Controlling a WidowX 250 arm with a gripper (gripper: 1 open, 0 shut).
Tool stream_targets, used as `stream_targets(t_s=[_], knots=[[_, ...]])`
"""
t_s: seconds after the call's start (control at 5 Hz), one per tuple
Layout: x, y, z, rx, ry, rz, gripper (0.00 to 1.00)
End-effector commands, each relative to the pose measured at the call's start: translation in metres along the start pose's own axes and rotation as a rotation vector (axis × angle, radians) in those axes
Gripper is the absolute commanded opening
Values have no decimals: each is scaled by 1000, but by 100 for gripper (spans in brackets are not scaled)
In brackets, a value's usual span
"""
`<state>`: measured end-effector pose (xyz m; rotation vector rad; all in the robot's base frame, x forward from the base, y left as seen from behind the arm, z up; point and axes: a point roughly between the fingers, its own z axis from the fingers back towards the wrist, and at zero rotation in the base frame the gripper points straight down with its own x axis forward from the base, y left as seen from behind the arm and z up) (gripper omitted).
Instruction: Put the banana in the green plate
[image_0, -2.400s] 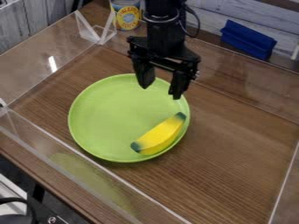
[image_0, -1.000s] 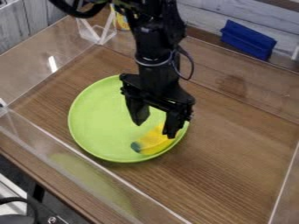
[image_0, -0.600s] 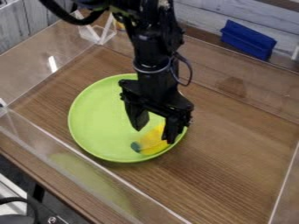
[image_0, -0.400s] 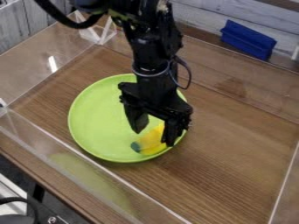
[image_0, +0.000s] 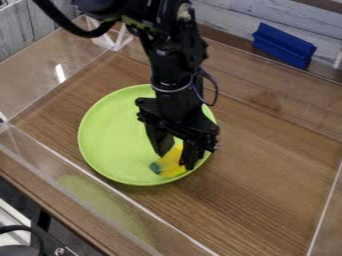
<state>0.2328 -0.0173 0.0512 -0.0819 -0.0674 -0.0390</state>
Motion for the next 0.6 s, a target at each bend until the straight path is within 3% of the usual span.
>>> stream_targets(t_s=[0.0, 0.2, 0.4], knots=[[4, -3, 10, -2, -38, -18, 0], [3, -2, 9, 0, -37, -25, 100], [2, -1, 10, 1, -36, -31, 100]])
